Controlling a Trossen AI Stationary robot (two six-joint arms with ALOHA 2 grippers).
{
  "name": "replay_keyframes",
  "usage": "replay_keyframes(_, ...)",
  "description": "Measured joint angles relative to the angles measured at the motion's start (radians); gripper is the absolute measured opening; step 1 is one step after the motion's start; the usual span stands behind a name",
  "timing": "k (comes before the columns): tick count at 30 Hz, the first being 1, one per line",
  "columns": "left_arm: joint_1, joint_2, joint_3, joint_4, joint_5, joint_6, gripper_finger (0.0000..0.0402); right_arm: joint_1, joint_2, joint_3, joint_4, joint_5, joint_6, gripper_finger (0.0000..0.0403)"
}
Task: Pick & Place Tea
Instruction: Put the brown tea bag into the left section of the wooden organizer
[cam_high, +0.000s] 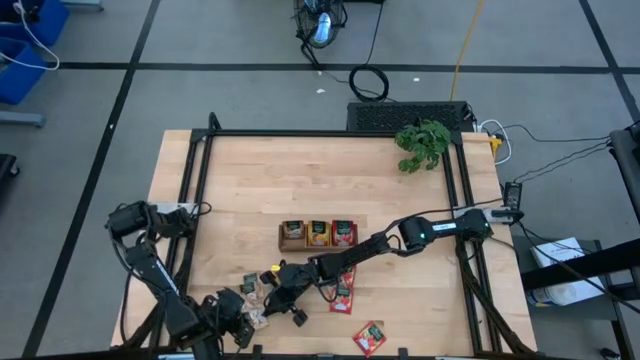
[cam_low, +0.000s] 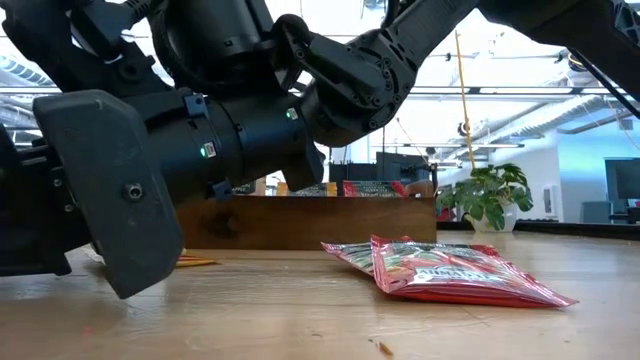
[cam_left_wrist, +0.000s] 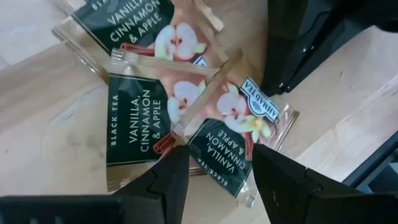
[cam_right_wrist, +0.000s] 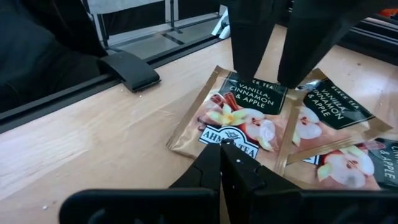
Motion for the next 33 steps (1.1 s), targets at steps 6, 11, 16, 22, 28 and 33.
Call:
replay_keyframes(6, -0.020, 0.002, -0.005, 0.004, 0.068, -0.075, 0.0177, 0.000, 0.000, 0.000, -0.005, 0.000, 0.018, 0.0000)
replay_keyframes(11, -0.050, 0.026, -0.005, 0.047, 0.031, -0.172, 0.0177, 0.000, 0.000, 0.000, -0.006, 0.000, 0.018, 0.0000)
replay_keyframes(16, -0.035, 0.060, -0.003, 0.099, 0.003, -0.177, 0.0177, 0.000, 0.000, 0.000, -0.007, -0.001, 0.017, 0.0000)
replay_keyframes(22, -0.042, 0.060, -0.006, 0.123, -0.056, -0.176, 0.0177, 0.000, 0.000, 0.000, -0.007, -0.001, 0.015, 0.0000)
replay_keyframes(28, -0.035, 0.060, -0.006, 0.105, -0.067, -0.170, 0.0175, 0.000, 0.000, 0.000, -0.007, 0.000, 0.001, 0.0000)
replay_keyframes(33, -0.035, 0.060, -0.006, 0.097, -0.097, -0.140, 0.0119, 0.000, 0.000, 0.000, -0.008, 0.000, -0.001, 0.0000)
